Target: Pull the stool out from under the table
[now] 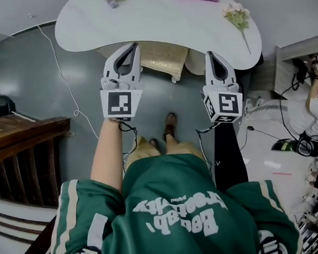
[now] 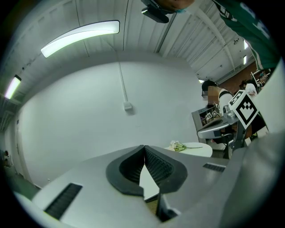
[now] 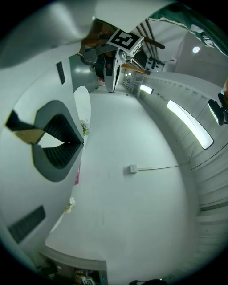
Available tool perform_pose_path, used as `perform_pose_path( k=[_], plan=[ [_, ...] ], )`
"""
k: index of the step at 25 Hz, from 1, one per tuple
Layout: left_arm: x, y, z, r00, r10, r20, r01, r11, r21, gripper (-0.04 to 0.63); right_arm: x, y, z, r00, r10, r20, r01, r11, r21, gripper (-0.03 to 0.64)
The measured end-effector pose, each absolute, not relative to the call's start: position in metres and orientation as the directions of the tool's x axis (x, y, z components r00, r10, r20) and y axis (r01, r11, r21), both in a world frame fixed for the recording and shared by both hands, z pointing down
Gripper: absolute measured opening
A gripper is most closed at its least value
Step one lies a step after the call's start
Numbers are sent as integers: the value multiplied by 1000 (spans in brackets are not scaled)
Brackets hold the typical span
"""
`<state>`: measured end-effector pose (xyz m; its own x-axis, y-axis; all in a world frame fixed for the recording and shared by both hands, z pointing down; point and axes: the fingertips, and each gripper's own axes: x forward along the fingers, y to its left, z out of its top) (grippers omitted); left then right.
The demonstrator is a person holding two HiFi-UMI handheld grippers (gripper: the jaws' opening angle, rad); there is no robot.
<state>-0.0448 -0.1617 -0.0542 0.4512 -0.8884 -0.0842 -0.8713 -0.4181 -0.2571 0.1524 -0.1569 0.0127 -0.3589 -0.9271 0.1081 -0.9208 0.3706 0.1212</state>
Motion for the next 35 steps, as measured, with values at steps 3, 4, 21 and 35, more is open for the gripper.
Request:
perform_pose_path(
  k=[3, 4, 21, 35],
  plan=[
    [-54, -175, -45, 456, -887, -69, -877, -435, -204, 15, 140, -168, 22, -363, -924, 119, -920, 376, 110, 9],
    [-56, -178, -43, 458, -886, -71, -877, -437, -200, 15, 137, -171, 24, -364, -924, 120, -920, 377, 107, 9],
    [-99, -241, 1, 631, -771, -82, -775, -621, -122, 210, 88, -195, 62, -220, -963, 157, -959, 243, 145, 202],
    [-144, -258, 80, 650, -760, -24, -759, -647, -71, 210, 49, -201, 135, -192, -947, 256, -960, 235, 151, 204]
  ],
)
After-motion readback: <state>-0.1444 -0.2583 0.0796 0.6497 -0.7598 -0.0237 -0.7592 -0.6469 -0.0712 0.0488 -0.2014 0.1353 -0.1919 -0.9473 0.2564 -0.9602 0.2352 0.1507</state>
